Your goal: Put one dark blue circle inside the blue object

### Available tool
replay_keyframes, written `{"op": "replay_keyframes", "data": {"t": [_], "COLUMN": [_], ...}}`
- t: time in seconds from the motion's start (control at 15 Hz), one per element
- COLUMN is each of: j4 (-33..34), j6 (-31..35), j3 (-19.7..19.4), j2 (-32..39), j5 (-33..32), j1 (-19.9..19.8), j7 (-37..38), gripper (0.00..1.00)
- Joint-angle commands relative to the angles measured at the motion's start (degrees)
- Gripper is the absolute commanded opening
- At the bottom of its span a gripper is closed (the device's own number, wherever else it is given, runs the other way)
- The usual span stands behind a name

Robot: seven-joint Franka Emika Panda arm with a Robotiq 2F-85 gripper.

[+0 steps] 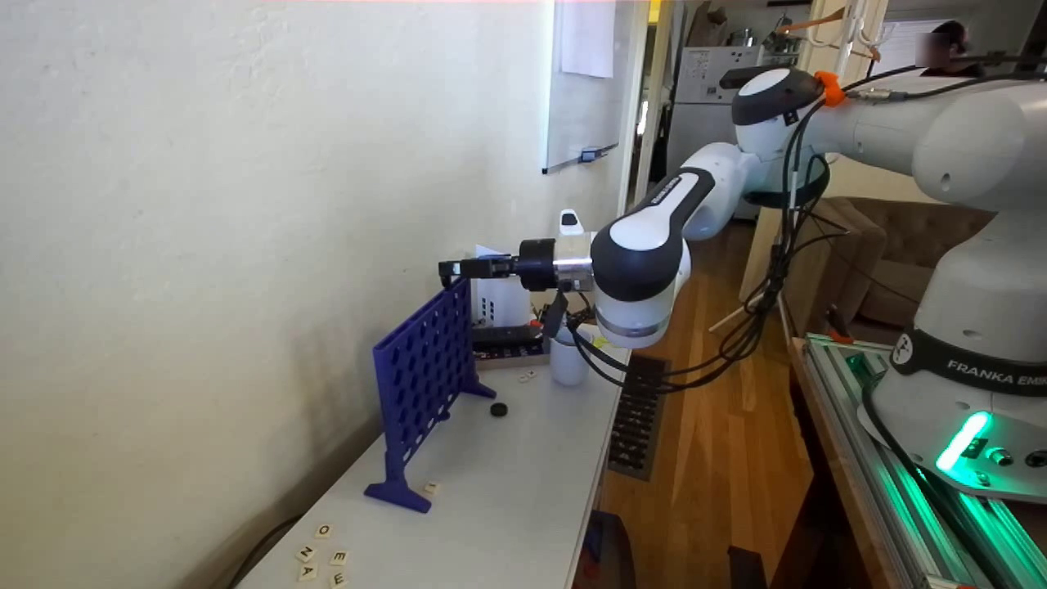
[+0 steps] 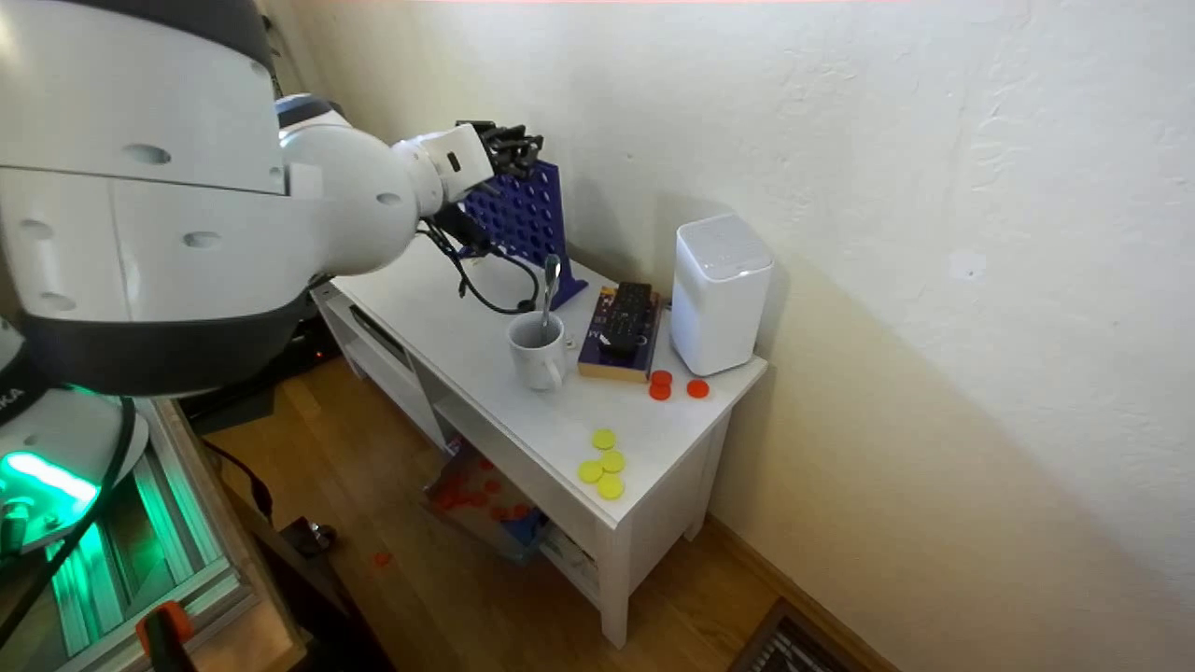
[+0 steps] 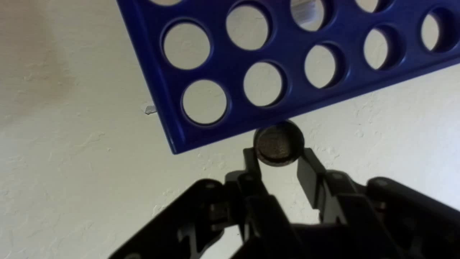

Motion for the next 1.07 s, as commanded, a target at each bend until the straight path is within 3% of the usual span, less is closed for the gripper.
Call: {"op": "replay_keyframes", "data": {"t": [0.0,1.0], "j4": [-0.62,-2.06], "j6": [1.18,1.11], "j3": [-0.11,2.09], "j2": [0.00,-0.01], "j5": [1.17,6.69], "j1": [0.40,-1.65], "j7": [0.27,-1.90], "gripper": [0.08,0.08]}}
